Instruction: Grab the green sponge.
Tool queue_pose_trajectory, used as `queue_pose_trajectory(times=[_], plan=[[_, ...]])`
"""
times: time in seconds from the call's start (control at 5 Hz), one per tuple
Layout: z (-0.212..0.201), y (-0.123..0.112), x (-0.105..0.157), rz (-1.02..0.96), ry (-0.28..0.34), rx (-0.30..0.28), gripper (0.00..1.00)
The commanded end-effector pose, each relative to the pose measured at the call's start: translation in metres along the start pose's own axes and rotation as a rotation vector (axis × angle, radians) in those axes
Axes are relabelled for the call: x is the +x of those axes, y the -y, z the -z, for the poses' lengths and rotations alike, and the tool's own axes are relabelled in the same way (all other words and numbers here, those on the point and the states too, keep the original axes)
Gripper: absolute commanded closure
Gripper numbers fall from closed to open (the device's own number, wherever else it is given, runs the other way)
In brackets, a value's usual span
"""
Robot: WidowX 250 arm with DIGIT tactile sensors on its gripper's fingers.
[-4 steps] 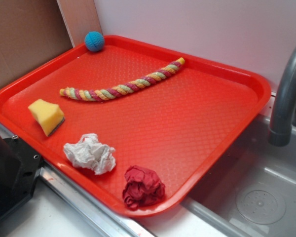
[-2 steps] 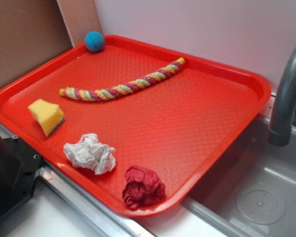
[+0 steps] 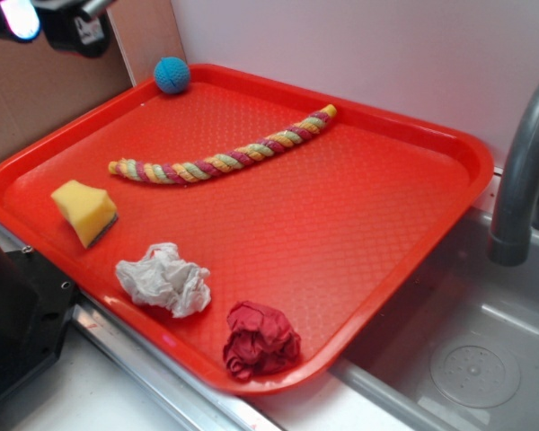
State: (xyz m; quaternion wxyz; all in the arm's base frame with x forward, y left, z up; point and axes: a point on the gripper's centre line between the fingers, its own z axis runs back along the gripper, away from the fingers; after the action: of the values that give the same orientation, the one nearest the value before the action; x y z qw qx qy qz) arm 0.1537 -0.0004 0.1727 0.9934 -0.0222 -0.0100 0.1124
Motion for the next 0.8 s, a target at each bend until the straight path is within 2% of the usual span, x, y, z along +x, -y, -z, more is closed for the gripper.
queue_pose_trajectory(times=[0.0, 0.2, 0.4, 0.6], plan=[[0.049, -0.044, 0.005, -0.483, 0.099, 0.038, 0.0], [0.07, -0.064, 0.002, -0.731, 0.17, 0.018, 0.0], [0.091, -0.075, -0.001, -0.873, 0.187, -0.014, 0.0], [0.12, -0.073, -0.003, -0.869, 0.119, 0.046, 0.0]])
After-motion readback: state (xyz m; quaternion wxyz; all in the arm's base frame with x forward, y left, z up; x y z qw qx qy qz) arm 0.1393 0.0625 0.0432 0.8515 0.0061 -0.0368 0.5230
